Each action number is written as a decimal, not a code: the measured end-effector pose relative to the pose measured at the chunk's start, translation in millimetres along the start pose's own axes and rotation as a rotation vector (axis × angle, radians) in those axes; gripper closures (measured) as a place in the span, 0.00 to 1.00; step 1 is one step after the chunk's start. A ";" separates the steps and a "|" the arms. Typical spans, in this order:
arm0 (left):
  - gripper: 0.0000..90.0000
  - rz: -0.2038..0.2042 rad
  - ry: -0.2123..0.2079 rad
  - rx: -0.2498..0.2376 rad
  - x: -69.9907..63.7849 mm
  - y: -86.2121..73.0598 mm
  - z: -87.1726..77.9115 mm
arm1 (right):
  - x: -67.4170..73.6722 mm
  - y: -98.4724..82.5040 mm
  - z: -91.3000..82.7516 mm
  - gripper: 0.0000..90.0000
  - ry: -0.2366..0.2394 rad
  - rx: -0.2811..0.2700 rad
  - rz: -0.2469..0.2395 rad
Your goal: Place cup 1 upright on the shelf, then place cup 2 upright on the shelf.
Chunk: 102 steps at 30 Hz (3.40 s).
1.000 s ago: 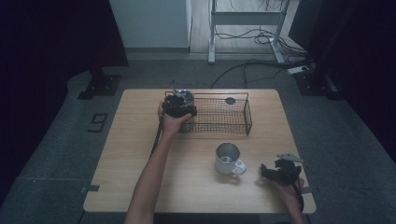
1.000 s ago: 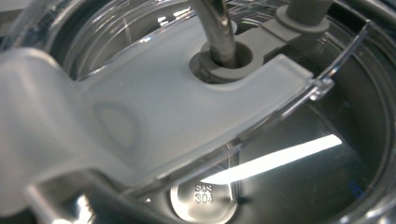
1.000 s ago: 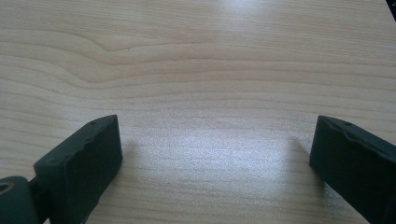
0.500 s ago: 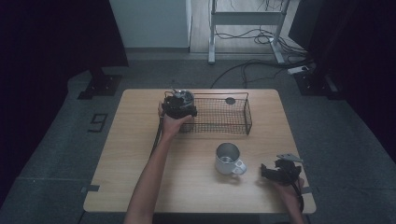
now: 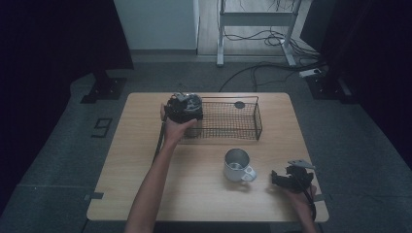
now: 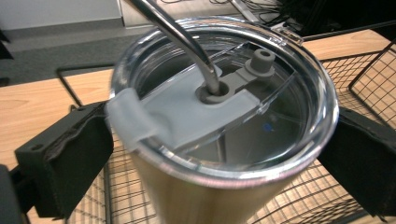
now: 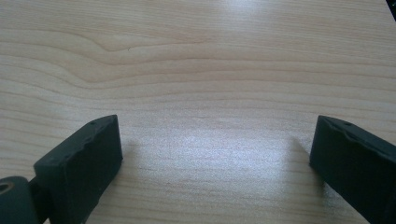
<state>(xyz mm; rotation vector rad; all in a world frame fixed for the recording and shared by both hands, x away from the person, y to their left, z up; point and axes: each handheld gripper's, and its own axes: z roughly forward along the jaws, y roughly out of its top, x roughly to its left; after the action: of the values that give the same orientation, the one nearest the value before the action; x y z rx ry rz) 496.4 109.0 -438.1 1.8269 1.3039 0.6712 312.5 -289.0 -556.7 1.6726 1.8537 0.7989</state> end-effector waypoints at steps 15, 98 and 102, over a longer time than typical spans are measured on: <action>0.00 0.005 -0.054 -0.028 5.6 -17.0 -34.4 | 0.0 0.0 0.0 0.02 0.000 0.000 0.000; 0.14 -0.042 -0.219 0.021 37.7 -162.5 -122.8 | 46.8 56.7 -48.4 0.08 0.220 -0.172 0.049; 0.14 -0.031 -0.218 0.022 35.3 -161.2 -123.0 | 54.9 64.7 -54.6 0.08 0.259 -0.197 0.028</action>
<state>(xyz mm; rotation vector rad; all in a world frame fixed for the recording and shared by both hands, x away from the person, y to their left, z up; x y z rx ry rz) 326.8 205.4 -503.8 1.8369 1.1960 0.4294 312.3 -234.8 -471.6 1.5325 1.8512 1.2169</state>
